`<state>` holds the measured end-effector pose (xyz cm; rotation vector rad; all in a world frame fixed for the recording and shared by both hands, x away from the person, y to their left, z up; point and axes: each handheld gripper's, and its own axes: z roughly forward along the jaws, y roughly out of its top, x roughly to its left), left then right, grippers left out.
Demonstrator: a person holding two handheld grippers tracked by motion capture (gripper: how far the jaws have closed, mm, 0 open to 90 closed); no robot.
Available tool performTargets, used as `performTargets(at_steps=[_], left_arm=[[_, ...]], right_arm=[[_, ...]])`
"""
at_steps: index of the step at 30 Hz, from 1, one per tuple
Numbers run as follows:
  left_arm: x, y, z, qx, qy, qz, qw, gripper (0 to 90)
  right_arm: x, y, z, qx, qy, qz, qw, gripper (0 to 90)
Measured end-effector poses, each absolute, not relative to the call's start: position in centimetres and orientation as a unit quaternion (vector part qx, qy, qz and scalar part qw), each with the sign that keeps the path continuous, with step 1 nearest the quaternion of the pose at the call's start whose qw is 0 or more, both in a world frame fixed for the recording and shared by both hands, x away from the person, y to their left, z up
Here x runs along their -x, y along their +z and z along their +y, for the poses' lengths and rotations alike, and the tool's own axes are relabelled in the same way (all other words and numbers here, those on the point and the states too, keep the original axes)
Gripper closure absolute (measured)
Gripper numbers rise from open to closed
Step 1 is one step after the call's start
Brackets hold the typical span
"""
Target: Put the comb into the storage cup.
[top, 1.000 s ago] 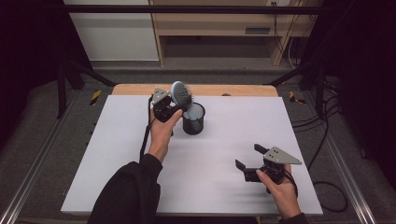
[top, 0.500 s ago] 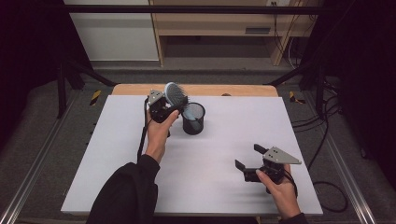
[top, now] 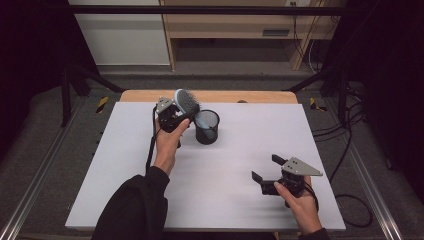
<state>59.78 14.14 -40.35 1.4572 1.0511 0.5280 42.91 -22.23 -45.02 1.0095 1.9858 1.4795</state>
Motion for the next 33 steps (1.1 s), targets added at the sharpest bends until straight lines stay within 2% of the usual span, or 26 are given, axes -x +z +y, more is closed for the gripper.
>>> performTargets(at_steps=[25, 29, 33], left_arm=[[-59.6, -41.4, 14.4, -0.644, 0.214, 0.445, 0.584, 27.3], [-59.6, -41.4, 14.4, -0.643, 0.214, 0.447, 0.584, 24.8], [-59.5, -41.3, 14.4, -0.644, 0.219, 0.449, 0.579, 17.4]], right_arm=[[-42.9, -45.1, -22.2, -0.366, 0.537, 0.724, 0.230, 4.3], [-42.9, -45.1, -22.1, -0.366, 0.537, 0.724, 0.230, 4.3], [-42.9, -45.1, -22.1, -0.366, 0.537, 0.725, 0.229, 4.3]])
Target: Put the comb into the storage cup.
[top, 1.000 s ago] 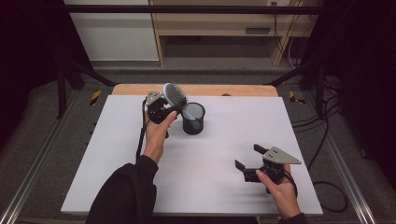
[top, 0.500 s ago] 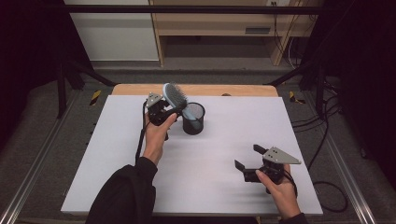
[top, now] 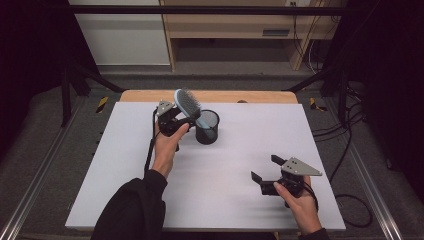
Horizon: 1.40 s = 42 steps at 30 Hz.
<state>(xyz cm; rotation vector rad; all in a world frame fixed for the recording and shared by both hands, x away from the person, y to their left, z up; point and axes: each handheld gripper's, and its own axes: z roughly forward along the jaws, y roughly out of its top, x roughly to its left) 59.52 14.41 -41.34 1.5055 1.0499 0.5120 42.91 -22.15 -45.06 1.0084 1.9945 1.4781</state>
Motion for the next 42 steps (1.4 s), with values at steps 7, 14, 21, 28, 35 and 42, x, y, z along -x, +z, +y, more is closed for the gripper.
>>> performTargets(at_steps=[7, 14, 21, 28, 35, 42], left_arm=[[-59.35, -41.31, 14.49, -0.642, 0.222, 0.449, 0.581, 12.2], [-59.23, -41.21, 14.50, -0.641, 0.225, 0.445, 0.584, 11.2], [-59.14, -41.21, 14.31, -0.642, 0.226, 0.441, 0.585, 11.0], [-59.05, -41.22, 14.17, -0.642, 0.223, 0.439, 0.587, 10.7], [-58.99, -41.32, 14.19, -0.644, 0.219, 0.437, 0.589, 9.7], [-58.99, -41.52, 14.19, -0.643, 0.212, 0.441, 0.589, 6.2]], right_arm=[[-42.90, -45.06, -22.08, -0.367, 0.537, 0.725, 0.228, 4.3], [-42.91, -45.07, -22.06, -0.367, 0.537, 0.725, 0.228, 4.3], [-42.92, -45.08, -22.09, -0.367, 0.536, 0.725, 0.228, 4.3], [-42.91, -45.07, -22.09, -0.366, 0.537, 0.725, 0.229, 4.3], [-42.91, -45.07, -22.05, -0.367, 0.537, 0.725, 0.228, 4.3], [-42.90, -45.08, -22.02, -0.366, 0.536, 0.726, 0.227, 4.3]])
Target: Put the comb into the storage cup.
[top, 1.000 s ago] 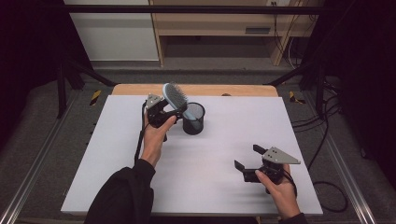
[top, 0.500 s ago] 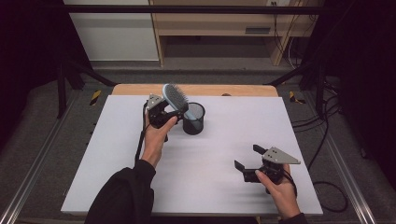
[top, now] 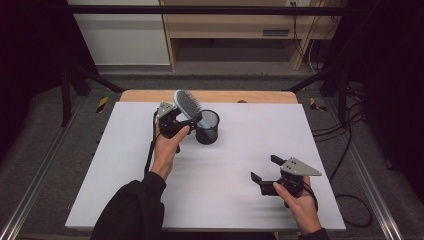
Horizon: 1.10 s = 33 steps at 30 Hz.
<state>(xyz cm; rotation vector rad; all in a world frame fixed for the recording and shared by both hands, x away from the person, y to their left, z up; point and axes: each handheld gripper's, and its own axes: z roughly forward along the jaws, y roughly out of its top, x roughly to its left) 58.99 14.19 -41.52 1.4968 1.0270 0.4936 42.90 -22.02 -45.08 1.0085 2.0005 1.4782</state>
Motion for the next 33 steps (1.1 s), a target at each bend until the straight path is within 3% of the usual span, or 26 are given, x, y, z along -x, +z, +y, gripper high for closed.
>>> performTargets(at_steps=[33], left_arm=[[-57.6, -42.2, 14.1, -0.653, 0.227, 0.429, 0.581, 3.6]], right_arm=[[-42.9, -45.1, -22.0, -0.365, 0.536, 0.726, 0.227, 4.3]])
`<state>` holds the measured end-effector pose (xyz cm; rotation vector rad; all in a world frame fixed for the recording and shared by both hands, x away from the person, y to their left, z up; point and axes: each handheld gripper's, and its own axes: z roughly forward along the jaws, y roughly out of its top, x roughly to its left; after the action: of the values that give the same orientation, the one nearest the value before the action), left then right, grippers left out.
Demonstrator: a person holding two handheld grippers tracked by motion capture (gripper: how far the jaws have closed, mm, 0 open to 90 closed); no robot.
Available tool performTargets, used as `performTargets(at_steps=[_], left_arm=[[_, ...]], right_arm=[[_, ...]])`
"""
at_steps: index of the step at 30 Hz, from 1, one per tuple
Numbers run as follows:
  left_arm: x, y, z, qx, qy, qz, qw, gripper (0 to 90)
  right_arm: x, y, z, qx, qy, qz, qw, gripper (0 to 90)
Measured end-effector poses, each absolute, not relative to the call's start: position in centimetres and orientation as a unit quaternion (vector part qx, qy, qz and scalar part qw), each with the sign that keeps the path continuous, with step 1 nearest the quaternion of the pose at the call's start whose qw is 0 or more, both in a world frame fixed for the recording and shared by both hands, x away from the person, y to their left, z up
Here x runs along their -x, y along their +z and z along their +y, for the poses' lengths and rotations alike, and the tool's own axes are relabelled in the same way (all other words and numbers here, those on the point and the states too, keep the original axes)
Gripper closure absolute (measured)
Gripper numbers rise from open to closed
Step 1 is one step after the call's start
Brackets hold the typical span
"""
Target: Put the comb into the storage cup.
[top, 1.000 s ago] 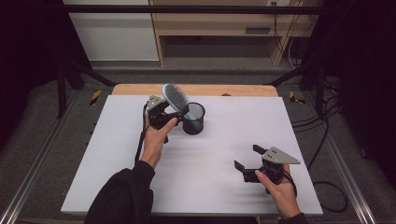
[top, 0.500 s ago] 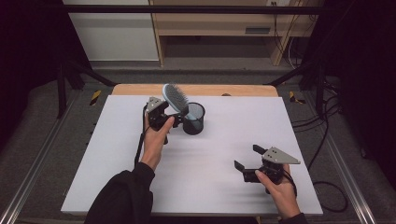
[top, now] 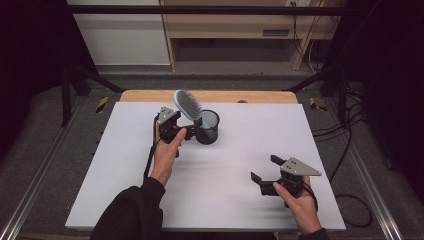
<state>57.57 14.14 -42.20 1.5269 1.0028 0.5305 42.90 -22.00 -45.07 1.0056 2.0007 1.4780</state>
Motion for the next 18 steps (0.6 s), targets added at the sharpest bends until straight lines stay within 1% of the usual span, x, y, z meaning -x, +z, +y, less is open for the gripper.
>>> performTargets(at_steps=[18], left_arm=[[-56.53, -43.03, 14.48, -0.667, 0.228, 0.422, 0.570, 3.6]], right_arm=[[-42.92, -45.11, -21.95, -0.364, 0.535, 0.727, 0.228, 4.3]])
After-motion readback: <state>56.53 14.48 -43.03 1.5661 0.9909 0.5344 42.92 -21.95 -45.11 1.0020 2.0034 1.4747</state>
